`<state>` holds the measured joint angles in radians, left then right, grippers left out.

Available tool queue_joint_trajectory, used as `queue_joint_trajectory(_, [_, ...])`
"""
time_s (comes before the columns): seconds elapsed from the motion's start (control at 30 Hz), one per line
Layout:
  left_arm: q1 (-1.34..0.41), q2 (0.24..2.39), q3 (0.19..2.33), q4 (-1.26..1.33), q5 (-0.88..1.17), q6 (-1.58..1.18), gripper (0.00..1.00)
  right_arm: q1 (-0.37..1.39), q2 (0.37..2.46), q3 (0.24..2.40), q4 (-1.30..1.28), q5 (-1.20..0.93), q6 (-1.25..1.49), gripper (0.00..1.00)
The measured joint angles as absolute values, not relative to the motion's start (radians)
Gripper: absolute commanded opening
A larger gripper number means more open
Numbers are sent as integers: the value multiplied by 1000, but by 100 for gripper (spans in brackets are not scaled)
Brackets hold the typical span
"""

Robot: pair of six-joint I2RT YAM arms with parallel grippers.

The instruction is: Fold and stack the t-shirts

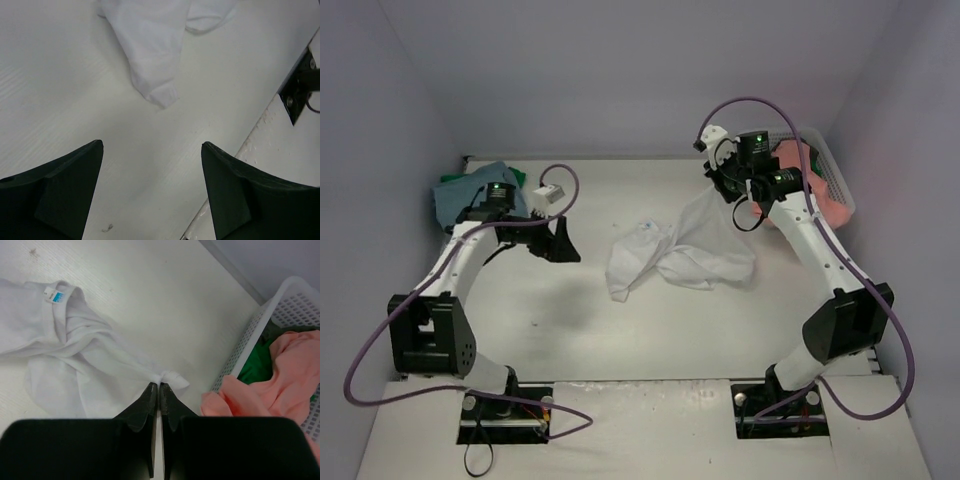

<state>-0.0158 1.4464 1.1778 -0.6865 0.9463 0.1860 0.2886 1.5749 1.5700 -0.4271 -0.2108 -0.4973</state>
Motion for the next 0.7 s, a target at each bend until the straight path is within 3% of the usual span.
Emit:
queue_joint_trajectory(0.33, [-460, 1608, 1187, -605, 707, 212, 78, 289, 1575, 1487, -444, -209, -492, 0])
queue_joint_trajectory(0.7, [-506, 1646, 1125, -282, 171, 205, 78, 289, 1572, 1456, -445, -236, -476, 0])
